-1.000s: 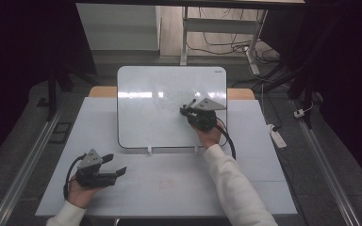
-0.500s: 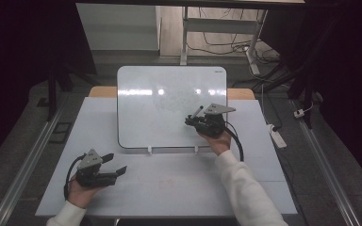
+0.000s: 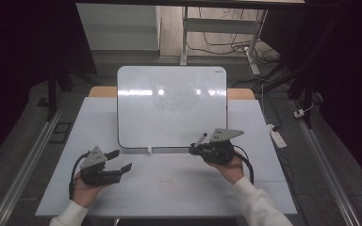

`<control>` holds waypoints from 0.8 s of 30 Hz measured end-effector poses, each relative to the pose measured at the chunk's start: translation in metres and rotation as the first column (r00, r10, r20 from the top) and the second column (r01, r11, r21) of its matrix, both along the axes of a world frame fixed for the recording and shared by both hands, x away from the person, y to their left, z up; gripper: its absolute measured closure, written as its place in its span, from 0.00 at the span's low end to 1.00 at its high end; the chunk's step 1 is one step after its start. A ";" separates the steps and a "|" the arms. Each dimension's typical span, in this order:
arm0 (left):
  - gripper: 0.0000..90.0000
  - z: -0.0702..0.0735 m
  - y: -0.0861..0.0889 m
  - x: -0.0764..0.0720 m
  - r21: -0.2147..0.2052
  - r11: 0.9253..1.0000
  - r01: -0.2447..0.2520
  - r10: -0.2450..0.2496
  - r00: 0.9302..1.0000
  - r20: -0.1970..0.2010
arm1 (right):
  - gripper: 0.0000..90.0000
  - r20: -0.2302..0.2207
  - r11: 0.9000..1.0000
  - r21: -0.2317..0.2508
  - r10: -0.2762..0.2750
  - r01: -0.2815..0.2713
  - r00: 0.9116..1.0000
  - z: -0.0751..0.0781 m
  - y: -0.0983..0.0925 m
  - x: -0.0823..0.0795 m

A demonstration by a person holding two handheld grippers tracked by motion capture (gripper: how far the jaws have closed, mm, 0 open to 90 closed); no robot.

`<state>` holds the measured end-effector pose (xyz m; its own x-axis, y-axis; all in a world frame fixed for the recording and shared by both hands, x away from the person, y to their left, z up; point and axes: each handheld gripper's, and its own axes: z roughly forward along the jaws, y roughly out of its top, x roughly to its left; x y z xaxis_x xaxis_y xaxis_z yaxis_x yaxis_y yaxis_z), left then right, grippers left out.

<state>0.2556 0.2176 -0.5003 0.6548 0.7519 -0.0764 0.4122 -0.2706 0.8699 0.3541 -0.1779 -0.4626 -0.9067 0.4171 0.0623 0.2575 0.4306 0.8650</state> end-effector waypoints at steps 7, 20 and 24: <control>0.31 0.011 -0.023 0.006 -0.016 0.998 0.067 -0.066 0.998 0.016 | 0.86 -0.054 1.000 -0.007 0.006 -0.007 0.999 -0.007 -0.009 -0.006; 0.32 0.030 -0.080 0.032 0.024 0.980 0.198 -0.199 0.980 0.032 | 0.86 -0.089 0.996 -0.046 0.068 -0.072 0.994 -0.014 0.003 -0.007; 0.32 0.047 -0.106 0.040 0.062 0.965 0.254 -0.258 0.964 0.064 | 0.86 -0.089 0.995 -0.050 0.076 -0.080 0.993 -0.015 0.004 -0.007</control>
<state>0.2951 0.1115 -0.4534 0.8282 0.5604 0.0125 0.2612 -0.4055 0.8760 0.3471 -0.1739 -0.4773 -0.9287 0.3502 0.1221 0.2949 0.4976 0.8157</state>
